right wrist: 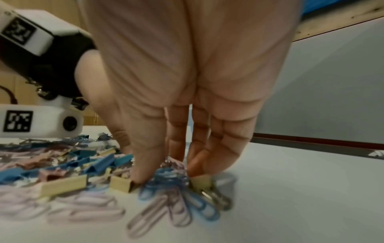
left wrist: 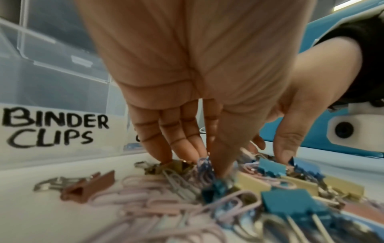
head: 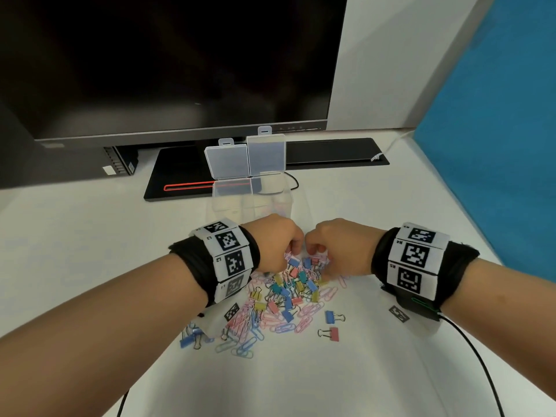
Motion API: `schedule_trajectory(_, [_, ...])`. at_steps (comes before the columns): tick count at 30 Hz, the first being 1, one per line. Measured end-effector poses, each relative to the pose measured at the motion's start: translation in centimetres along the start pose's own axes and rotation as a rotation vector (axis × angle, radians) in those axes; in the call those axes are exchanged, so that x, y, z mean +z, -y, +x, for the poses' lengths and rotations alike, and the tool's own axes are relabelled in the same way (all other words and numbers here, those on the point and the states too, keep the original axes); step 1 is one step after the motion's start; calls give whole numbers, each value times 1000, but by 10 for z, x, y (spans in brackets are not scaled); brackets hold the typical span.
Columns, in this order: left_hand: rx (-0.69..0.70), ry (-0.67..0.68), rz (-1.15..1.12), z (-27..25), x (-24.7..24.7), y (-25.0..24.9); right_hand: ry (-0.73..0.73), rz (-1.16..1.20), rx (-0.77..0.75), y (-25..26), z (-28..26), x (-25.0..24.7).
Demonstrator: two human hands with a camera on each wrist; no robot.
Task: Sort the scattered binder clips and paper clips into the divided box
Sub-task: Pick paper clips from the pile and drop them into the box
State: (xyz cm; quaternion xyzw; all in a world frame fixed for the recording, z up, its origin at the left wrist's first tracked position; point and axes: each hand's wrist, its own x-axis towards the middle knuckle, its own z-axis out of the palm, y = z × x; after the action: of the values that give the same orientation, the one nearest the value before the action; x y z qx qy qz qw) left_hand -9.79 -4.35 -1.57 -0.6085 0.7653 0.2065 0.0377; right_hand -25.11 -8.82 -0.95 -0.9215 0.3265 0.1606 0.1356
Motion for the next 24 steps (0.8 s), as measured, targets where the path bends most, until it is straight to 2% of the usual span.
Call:
schedule_trajectory(9, [-78, -34, -85, 3, 5, 0, -13, 185, 58, 0, 2, 4])
schedule_trajectory(16, [-123, -95, -186, -4, 2, 10, -21, 196, 106, 2, 2, 6])
schedule_trajectory(19, [-163, -117, -298, -11, -2, 17, -27, 275, 125, -1, -1, 4])
schedule_trajectory(24, [-256, -87, -642, -27, -4, 28, -1, 463, 138, -7, -9, -3])
